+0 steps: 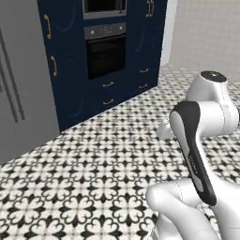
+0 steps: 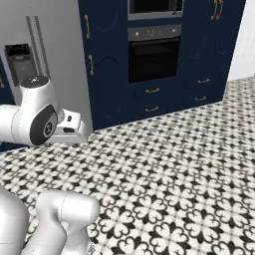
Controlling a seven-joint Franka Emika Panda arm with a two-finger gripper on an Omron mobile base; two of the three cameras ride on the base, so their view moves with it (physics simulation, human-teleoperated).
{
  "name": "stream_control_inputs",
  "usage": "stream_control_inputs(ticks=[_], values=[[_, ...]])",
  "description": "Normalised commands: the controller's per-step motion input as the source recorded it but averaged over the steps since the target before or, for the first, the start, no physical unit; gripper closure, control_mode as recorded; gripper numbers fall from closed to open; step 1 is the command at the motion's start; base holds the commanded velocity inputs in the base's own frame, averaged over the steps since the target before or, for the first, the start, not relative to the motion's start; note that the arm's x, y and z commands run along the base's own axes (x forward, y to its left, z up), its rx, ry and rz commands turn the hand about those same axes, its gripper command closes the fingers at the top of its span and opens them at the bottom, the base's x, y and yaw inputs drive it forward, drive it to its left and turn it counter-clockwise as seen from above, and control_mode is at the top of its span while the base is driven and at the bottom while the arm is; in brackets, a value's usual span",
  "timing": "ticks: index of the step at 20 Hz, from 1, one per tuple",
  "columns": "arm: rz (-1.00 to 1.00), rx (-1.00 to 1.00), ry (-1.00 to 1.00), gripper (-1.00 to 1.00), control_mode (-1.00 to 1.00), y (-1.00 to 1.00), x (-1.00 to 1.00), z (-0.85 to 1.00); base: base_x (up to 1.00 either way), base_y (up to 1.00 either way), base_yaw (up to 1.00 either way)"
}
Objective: Navigate to the oven.
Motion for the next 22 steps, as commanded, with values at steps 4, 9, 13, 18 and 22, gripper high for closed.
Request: stream_control_inputs(ticks=[4,9,13,18,22], values=[[0.00,0.00,0.00,-1.00,1.00,0.00,0.00,0.00,0.72,0.47,-0.73],[0.00,0.00,0.00,-1.00,1.00,0.00,0.00,0.00,1.00,0.60,-0.41],[0.00,0.00,0.00,-1.00,1.00,0.00,0.00,0.00,1.00,0.26,-0.29],[0.00,0.00,0.00,-1.00,1.00,0.00,0.00,0.00,1.00,-0.02,-0.06],[0.00,0.00,0.00,-1.00,1.00,0.00,0.00,0.00,1.00,-0.28,0.00]])
